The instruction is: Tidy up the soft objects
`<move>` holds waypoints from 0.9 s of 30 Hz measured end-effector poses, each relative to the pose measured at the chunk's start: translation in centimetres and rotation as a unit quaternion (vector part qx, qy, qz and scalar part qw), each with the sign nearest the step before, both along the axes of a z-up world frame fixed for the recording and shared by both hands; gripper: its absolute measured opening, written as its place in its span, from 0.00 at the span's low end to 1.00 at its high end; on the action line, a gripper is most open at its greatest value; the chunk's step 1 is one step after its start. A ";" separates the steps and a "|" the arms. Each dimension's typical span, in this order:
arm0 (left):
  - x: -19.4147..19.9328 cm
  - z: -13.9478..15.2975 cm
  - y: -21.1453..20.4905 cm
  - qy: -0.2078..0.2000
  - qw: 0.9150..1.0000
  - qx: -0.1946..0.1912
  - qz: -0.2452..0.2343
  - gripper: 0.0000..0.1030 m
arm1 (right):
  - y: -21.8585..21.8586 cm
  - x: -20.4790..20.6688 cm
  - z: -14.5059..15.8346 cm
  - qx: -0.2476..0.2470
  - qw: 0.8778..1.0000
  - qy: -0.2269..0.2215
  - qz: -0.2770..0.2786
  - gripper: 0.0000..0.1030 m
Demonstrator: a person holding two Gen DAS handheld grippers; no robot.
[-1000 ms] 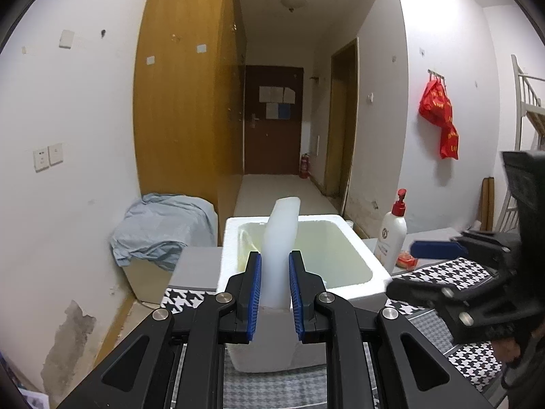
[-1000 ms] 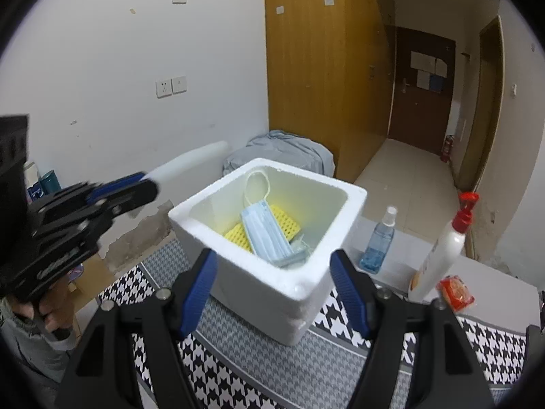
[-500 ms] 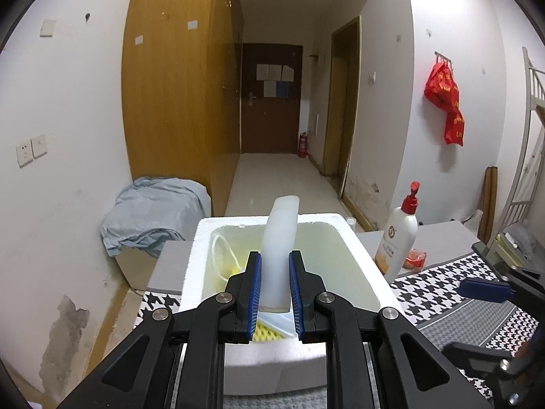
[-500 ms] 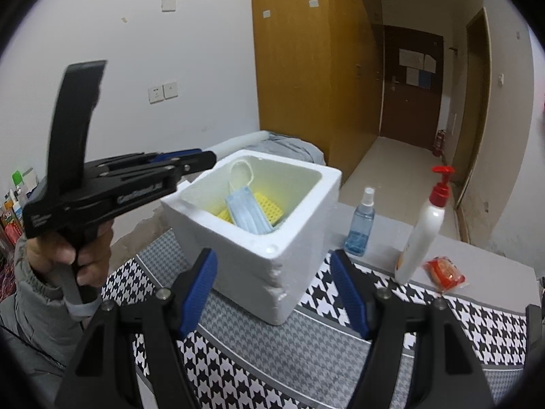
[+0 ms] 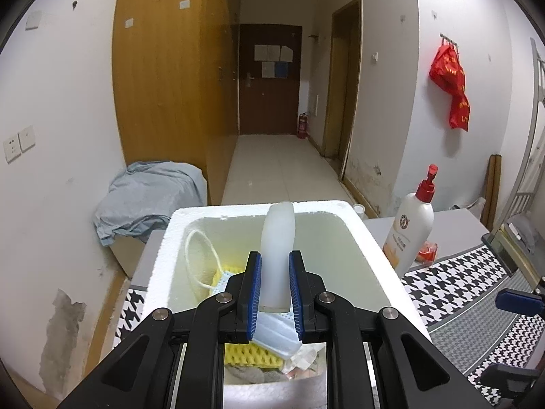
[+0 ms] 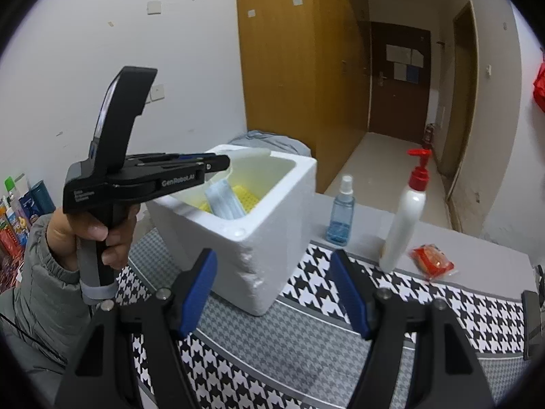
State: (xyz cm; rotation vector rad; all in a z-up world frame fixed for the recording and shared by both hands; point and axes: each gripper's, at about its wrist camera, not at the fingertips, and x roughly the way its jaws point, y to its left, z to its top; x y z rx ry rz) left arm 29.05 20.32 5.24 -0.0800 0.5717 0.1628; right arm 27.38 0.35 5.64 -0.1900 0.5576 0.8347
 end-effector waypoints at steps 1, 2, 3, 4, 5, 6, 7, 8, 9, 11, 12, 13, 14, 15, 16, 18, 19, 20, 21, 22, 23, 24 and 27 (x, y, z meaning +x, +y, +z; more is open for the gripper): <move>0.0 0.0 0.0 -0.001 1.000 0.000 -0.001 0.20 | -0.2 0.0 0.0 0.001 1.000 0.001 -0.002 0.71; 0.0 0.0 0.0 -0.004 1.000 0.002 0.000 0.21 | -0.3 0.1 -0.1 0.001 1.000 0.001 -0.005 0.71; 0.1 0.0 0.0 -0.006 1.000 0.002 0.001 0.23 | -0.6 0.1 -0.1 0.003 1.000 -0.001 -0.008 0.71; 0.0 0.0 0.0 -0.011 1.000 0.002 -0.001 0.24 | -0.8 0.1 -0.1 0.005 1.000 -0.001 -0.012 0.71; 0.0 0.0 0.0 -0.012 1.000 0.004 -0.003 0.29 | -0.9 0.2 -0.1 0.007 1.000 0.000 -0.012 0.71; 0.1 0.0 -0.1 -0.010 1.000 0.006 -0.001 0.34 | -1.0 0.2 -0.1 0.008 1.000 0.000 -0.013 0.71; 0.1 0.0 -0.1 -0.008 1.000 0.011 0.005 0.46 | -1.2 0.2 -0.1 0.008 1.000 0.000 -0.015 0.71; 0.0 0.0 -0.2 -0.010 1.000 0.015 0.008 0.60 | -1.3 0.2 -0.1 0.009 1.000 0.000 -0.016 0.71; -0.2 0.0 -0.3 -0.014 1.000 0.018 0.010 0.66 | -1.4 0.2 -0.1 0.011 1.000 0.001 -0.016 0.71; -0.6 0.1 -0.4 -0.023 0.999 0.026 0.013 0.79 | -1.6 0.2 -0.1 0.013 1.000 0.001 -0.016 0.71; -0.9 0.2 -0.5 -0.026 0.999 0.029 0.017 0.80 | -1.7 0.3 -0.1 0.014 1.000 0.001 -0.017 0.71; -1.0 0.3 -0.6 -0.027 0.999 0.029 0.017 0.83 | -1.8 0.3 -0.1 0.014 1.000 0.001 -0.019 0.71; -1.4 0.3 -0.7 -0.029 0.999 0.030 0.016 0.84 | -1.9 0.3 -0.1 0.016 1.000 0.003 -0.019 0.71; -1.6 0.3 -0.9 -0.031 0.999 0.031 0.017 0.85 | -2.1 0.4 -0.1 0.019 1.000 0.004 -0.023 0.71; -1.9 0.4 -1.0 -0.034 0.999 0.031 0.018 0.87 | -2.2 0.3 -0.1 0.021 0.999 0.003 -0.025 0.71; -2.7 0.5 -1.3 -0.039 0.999 0.028 0.017 0.92 | -2.4 0.1 -0.1 0.021 0.999 -0.001 -0.027 0.71; -3.3 0.7 -1.6 -0.045 0.999 0.026 0.016 0.96 | -2.5 -0.1 0.0 0.021 0.999 -0.006 -0.030 0.71; -3.9 0.9 -1.8 -0.052 0.998 0.025 0.015 0.97 | -2.6 -0.3 0.1 0.020 0.999 -0.010 -0.033 0.71; -4.5 1.1 -2.1 -0.056 0.998 0.023 0.012 0.98 | -2.7 -0.5 0.2 0.021 0.999 -0.015 -0.034 0.71; -5.1 1.3 -2.4 -0.060 0.998 0.021 0.007 0.99 | -2.9 -0.8 0.3 0.021 0.999 -0.019 -0.035 0.71; -6.0 1.6 -2.8 -0.065 0.998 0.017 0.003 0.99 | -3.0 -1.2 0.4 0.022 0.999 -0.024 -0.037 0.71; -6.3 1.9 -3.1 -0.069 0.997 0.016 0.002 0.99 | -3.1 -1.4 0.5 0.023 0.999 -0.027 -0.038 0.71; -8.7 2.7 -4.3 -0.095 0.995 0.028 0.007 0.99 | -3.7 -2.4 0.9 0.031 0.998 -0.035 -0.042 0.74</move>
